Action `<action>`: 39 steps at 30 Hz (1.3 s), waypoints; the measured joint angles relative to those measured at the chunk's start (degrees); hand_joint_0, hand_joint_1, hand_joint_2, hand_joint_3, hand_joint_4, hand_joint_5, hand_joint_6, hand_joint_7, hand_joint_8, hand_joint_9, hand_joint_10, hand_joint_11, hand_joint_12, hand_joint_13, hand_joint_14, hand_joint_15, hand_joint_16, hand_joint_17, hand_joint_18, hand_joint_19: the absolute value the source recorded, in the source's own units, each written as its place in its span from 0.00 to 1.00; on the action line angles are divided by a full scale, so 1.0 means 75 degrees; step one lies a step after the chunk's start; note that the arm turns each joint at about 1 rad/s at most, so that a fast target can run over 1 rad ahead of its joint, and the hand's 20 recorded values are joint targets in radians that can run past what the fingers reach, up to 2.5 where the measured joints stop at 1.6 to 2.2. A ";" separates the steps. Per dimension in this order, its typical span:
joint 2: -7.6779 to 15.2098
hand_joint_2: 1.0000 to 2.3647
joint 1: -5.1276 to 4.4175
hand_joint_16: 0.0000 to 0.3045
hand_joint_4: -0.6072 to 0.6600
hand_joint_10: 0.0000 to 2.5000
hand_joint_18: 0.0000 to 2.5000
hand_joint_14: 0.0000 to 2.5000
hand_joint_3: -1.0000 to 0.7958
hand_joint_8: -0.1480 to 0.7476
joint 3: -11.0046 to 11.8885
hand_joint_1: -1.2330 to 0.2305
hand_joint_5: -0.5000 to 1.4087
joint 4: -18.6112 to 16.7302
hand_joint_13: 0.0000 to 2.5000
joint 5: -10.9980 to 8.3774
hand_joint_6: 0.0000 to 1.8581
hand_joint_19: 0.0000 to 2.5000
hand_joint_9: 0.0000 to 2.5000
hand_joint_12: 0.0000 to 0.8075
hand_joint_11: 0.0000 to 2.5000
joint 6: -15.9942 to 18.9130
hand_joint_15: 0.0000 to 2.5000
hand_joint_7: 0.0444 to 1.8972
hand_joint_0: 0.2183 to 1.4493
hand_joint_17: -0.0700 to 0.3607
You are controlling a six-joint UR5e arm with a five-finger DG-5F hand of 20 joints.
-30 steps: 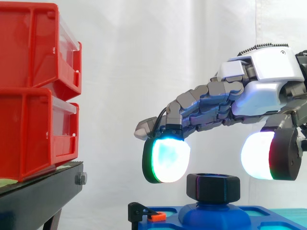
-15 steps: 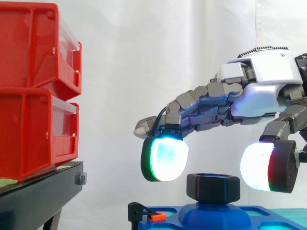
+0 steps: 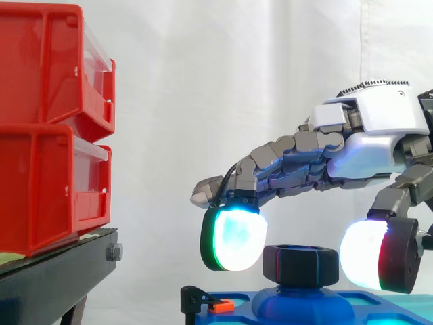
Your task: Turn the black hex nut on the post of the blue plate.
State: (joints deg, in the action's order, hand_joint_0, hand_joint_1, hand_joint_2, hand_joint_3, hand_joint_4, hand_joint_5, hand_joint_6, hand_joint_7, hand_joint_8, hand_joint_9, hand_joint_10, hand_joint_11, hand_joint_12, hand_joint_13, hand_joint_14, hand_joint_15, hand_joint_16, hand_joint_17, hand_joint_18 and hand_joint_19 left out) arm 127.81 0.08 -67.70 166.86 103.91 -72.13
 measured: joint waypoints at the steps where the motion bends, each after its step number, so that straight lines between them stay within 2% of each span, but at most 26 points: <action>1: 0.0001 0.00 0.0000 0.16 0.64 0.00 0.00 0.00 0.28 0.40 -0.0012 0.31 0.14 -0.0020 0.00 -0.0001 0.27 0.13 0.03 0.43 0.00 -0.0001 0.00 0.47 0.20 0.42; 16: 0.0001 0.00 0.0062 0.19 0.70 0.00 0.00 0.00 0.28 0.45 -0.0051 0.48 0.16 -0.0100 0.00 0.0007 0.27 0.13 0.05 0.48 0.00 -0.0079 0.00 0.48 0.15 0.46; 23: 0.0001 0.00 0.0159 0.19 0.72 0.00 0.00 0.00 0.28 0.46 -0.0050 0.55 0.16 -0.0146 0.00 0.0033 0.27 0.13 0.06 0.47 0.00 -0.0207 0.00 0.50 0.15 0.46; 33: 0.0002 0.00 0.0271 0.18 0.71 0.00 0.00 0.00 0.28 0.46 -0.0064 0.59 0.16 -0.0120 0.00 0.0205 0.27 0.13 0.08 0.47 0.00 -0.0329 0.00 0.50 0.17 0.46; 39: -0.0002 0.00 0.0330 0.18 0.70 0.00 0.00 0.00 0.28 0.46 -0.0208 0.59 0.16 -0.0150 0.00 0.0368 0.27 0.14 0.08 0.47 0.00 -0.0360 0.00 0.50 0.17 0.46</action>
State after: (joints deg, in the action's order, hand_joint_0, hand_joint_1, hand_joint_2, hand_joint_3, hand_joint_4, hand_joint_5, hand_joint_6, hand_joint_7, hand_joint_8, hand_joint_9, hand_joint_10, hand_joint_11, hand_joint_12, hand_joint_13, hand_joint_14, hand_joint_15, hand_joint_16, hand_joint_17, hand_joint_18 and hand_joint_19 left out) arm 127.79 2.55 -69.25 165.73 106.67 -74.82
